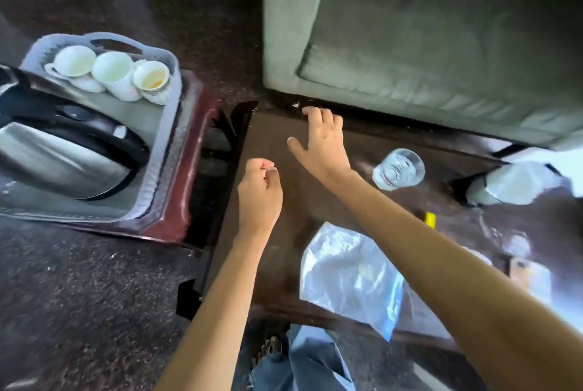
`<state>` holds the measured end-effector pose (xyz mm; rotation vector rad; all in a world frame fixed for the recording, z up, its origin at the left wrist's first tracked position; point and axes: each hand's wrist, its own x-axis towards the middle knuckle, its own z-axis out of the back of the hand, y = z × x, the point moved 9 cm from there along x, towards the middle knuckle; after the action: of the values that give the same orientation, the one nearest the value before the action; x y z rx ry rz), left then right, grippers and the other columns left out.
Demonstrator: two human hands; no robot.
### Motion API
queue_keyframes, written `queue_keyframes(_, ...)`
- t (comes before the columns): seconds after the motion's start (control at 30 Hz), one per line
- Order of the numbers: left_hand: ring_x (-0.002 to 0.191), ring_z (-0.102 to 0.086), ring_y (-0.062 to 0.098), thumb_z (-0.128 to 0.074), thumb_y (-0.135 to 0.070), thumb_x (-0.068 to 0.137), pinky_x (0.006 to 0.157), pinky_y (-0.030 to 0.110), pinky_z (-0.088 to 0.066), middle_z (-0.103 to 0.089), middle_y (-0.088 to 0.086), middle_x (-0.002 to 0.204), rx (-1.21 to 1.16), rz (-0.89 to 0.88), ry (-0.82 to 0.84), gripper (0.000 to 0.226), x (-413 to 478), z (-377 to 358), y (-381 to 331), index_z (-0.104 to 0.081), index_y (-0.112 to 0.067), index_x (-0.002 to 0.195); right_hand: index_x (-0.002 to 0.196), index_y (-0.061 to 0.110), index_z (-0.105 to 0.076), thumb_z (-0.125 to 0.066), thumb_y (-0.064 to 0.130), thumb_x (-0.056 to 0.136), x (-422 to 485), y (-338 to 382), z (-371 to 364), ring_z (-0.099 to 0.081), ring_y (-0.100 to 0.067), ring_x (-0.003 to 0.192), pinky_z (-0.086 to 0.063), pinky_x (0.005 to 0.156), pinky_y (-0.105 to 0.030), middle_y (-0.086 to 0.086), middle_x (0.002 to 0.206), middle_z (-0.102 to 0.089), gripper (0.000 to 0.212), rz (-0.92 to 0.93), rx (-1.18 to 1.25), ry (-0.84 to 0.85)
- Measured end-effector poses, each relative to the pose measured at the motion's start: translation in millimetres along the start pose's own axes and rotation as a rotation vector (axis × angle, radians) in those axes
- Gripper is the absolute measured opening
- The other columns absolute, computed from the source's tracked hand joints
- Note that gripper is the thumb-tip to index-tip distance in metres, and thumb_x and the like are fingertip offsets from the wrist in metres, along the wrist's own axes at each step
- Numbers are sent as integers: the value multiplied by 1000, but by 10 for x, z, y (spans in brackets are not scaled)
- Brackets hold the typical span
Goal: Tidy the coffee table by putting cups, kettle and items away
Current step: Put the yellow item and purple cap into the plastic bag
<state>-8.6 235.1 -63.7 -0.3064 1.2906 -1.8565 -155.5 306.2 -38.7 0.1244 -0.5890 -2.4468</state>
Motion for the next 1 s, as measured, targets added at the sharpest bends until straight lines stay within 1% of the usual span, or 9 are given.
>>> queue_keyframes(0.2, 94, -61, 18, -45, -15, 96, 76, 22, -39, -64, 5, 106, 87, -33, 162, 16, -565, -482, -96, -53, -10, 110, 129, 6, -48, -64, 30, 85, -950, -709, 282, -43, -34, 111, -36, 98, -39, -14, 123, -51, 53, -163, -27, -43)
queue_keyframes(0.33, 87, -56, 16, -45, -15, 95, 73, 22, -37, -61, 0, 98, 121, -51, 257, 15, -899, -834, -80, -54, -11, 106, 126, 6, -48, -64, 25, 85, -1582, -1156, 341, -44, -33, 100, -36, 90, -38, -14, 118, -51, 47, -301, -18, -58)
queue_keyframes(0.47, 81, -54, 19, -46, -14, 94, 68, 20, -35, -58, -1, 90, 171, -60, 372, 10, -1186, -1146, -21, -53, -12, 100, 117, 2, -51, -60, 17, 85, -2090, -1745, 314, -47, -37, 100, -37, 88, -41, -18, 113, -52, 37, -492, 0, -44)
queue_keyframes(0.53, 77, -54, 18, -45, -16, 94, 68, 23, -36, -58, 0, 89, 209, -63, 419, 10, -1295, -1254, 8, -52, -12, 100, 113, 1, -52, -57, 15, 86, -2278, -2040, 302, -47, -41, 98, -37, 88, -43, -20, 111, -52, 31, -586, 4, -29)
queue_keyframes(0.6, 72, -54, 13, -44, -17, 95, 65, 26, -40, -59, 0, 88, 236, -81, 451, 12, -1377, -1352, 8, -53, -12, 101, 116, 0, -50, -55, 14, 87, -2416, -2305, 306, -47, -42, 99, -38, 89, -46, -22, 113, -51, 32, -686, 16, -8)
queue_keyframes(0.67, 69, -52, 6, -43, -16, 96, 56, 14, -37, -57, -2, 88, 257, -86, 480, 13, -1429, -1444, 10, -53, -10, 102, 115, -1, -48, -56, 13, 87, -2482, -2536, 311, -46, -42, 102, -36, 89, -46, -23, 113, -50, 32, -763, 32, 11)
queue_keyframes(0.77, 69, -51, 4, -42, -17, 97, 53, 4, -36, -56, -4, 90, 296, -110, 508, 15, -1454, -1559, 1, -53, -10, 106, 111, 0, -46, -59, 17, 88, -2498, -2822, 290, -48, -41, 107, -37, 86, -43, -24, 114, -53, 32, -846, 69, 43)
queue_keyframes(0.9, 69, -51, 4, -41, -17, 97, 54, 3, -39, -52, -11, 80, 302, -111, 517, 14, -1410, -1660, 30, -52, -10, 103, 114, 0, -45, -61, 25, 89, -2496, -3066, 190, -54, -38, 105, -37, 77, -36, -22, 115, -55, 39, -948, 128, 71)
queue_keyframes(1.0, 68, -51, 4, -42, -17, 96, 51, 9, -39, -51, -16, 79, 309, -95, 501, 14, -1331, -1692, 81, -53, -11, 101, 112, 1, -46, -64, 30, 87, -2495, -3154, 71, -56, -37, 102, -37, 70, -34, -20, 113, -57, 42, -1004, 157, 90)
